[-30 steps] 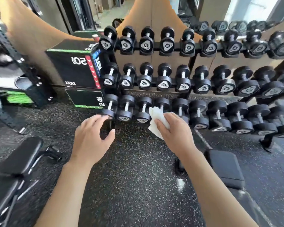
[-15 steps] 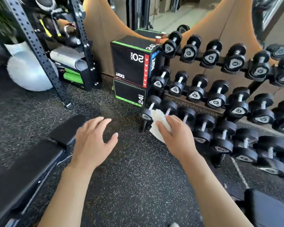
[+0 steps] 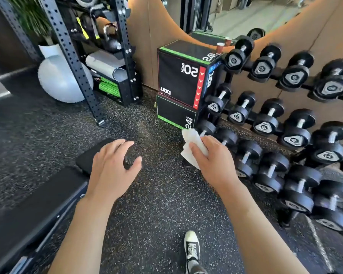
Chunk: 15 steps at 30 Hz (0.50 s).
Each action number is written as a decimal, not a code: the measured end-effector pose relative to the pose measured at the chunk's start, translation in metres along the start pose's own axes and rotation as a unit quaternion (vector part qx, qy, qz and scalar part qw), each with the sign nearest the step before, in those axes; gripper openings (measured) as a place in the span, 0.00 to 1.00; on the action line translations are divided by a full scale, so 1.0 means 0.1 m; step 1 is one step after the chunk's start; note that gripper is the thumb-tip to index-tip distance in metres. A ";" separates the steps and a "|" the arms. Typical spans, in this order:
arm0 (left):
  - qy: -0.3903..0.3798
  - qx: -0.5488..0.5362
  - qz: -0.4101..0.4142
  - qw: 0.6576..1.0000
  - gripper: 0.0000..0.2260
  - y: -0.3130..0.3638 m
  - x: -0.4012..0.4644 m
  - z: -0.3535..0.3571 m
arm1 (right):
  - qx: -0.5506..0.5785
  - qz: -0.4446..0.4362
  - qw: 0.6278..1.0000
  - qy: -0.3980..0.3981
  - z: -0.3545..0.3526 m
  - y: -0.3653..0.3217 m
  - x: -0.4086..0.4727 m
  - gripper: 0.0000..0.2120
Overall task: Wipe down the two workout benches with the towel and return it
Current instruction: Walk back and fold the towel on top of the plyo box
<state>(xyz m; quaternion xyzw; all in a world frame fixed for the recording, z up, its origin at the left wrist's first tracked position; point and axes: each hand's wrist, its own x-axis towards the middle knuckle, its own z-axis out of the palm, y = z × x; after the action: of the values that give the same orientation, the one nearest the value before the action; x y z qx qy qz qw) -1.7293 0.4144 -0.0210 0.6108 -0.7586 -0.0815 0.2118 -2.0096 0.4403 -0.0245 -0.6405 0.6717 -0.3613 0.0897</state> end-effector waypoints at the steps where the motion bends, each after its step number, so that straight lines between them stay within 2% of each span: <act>1: 0.001 -0.004 -0.003 1.000 0.24 0.04 0.15 0.06 | 0.001 -0.002 1.000 -0.008 0.00 0.08 0.14 0.20; 10: 0.005 -0.015 -0.009 1.000 0.24 0.56 1.63 0.48 | 0.018 0.006 1.000 -0.023 -0.12 0.92 1.60 0.20; 15: 0.021 -0.002 -0.028 0.999 0.23 0.67 2.19 0.57 | 0.039 0.000 0.999 -0.032 -0.02 1.17 2.31 0.20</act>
<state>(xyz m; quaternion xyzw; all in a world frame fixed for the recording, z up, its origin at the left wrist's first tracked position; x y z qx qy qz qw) -1.8485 0.2126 0.0023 0.6331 -0.7362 -0.0767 0.2266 -2.1410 0.2177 -0.0145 -0.6477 0.6537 -0.3669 0.1362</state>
